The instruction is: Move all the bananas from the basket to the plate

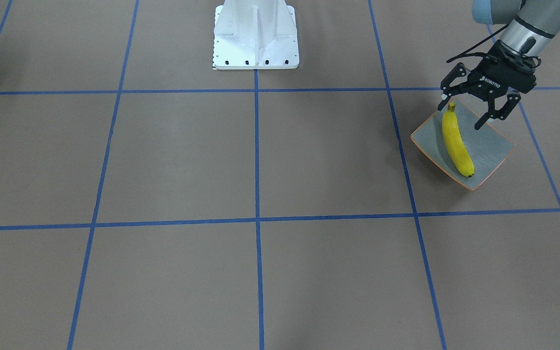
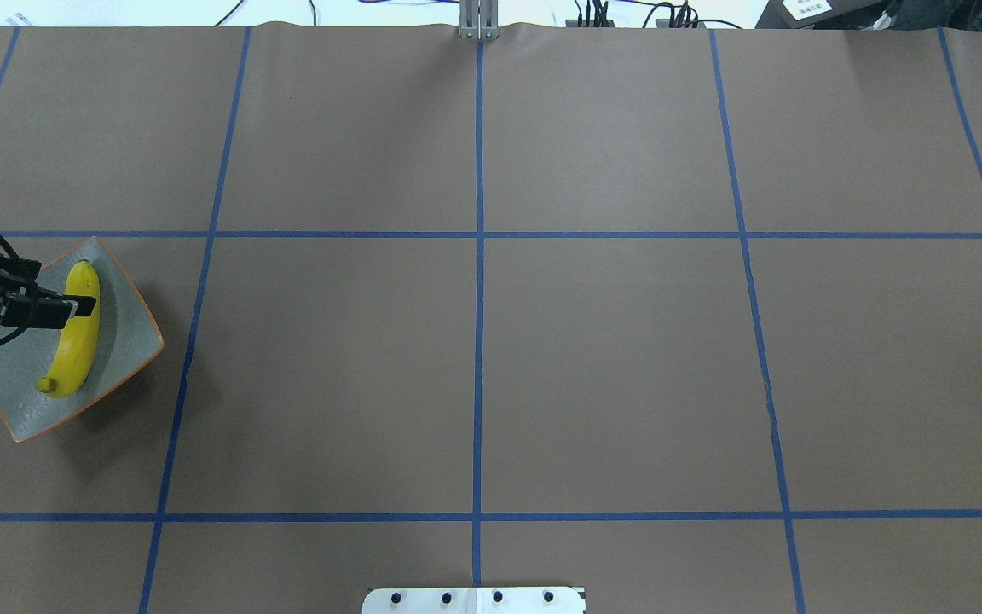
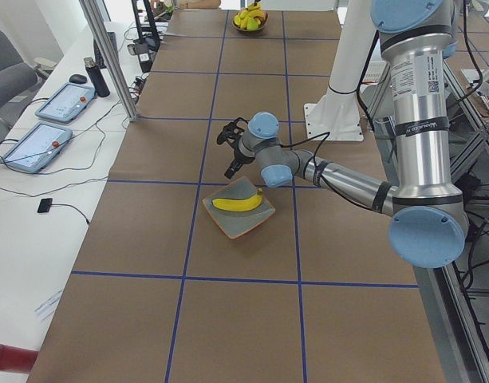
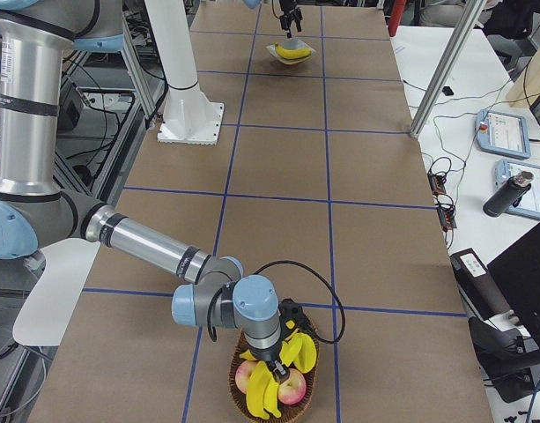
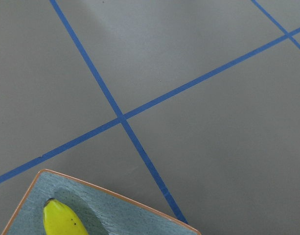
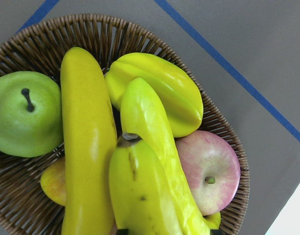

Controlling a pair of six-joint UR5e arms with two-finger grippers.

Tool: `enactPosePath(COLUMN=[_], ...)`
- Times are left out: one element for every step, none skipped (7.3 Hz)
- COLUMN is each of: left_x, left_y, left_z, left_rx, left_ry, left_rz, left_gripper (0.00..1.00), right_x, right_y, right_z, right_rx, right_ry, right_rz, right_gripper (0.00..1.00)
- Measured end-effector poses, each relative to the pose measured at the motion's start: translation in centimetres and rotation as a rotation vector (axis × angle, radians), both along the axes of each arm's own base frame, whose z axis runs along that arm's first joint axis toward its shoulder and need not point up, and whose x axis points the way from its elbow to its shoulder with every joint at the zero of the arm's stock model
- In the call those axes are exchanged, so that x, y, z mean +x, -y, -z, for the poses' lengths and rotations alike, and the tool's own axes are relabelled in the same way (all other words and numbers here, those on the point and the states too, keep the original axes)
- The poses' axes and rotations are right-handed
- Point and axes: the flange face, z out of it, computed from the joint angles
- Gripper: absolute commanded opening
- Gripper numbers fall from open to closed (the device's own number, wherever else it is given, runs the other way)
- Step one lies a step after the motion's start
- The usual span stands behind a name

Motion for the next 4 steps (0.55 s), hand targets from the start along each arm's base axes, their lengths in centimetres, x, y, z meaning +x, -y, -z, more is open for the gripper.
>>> enactPosePath(left_x=[0.01,0.02,0.02,0.03], left_y=[0.01,0.02,0.04,0.04], left_z=[0.0,0.01,0.03,0.03], left_rx=[0.0,0.0,0.001,0.001], left_ry=[0.0,0.0,0.0,0.0], left_rz=[0.0,0.0,0.001,0.001], left_gripper=[1.0,1.0,1.0,1.0], right_x=[-0.07,-0.16,-0.28,-0.43], right_y=[-0.05,-0.15,-0.28,-0.33], right_z=[-0.15,-0.39,-0.75,-0.96], right_rx=[-0.004,-0.01,-0.019,-0.025], right_ry=[0.0,0.001,0.002,0.004], right_rz=[0.001,0.001,0.0,0.001], right_gripper=[0.81,0.79,0.75,0.72])
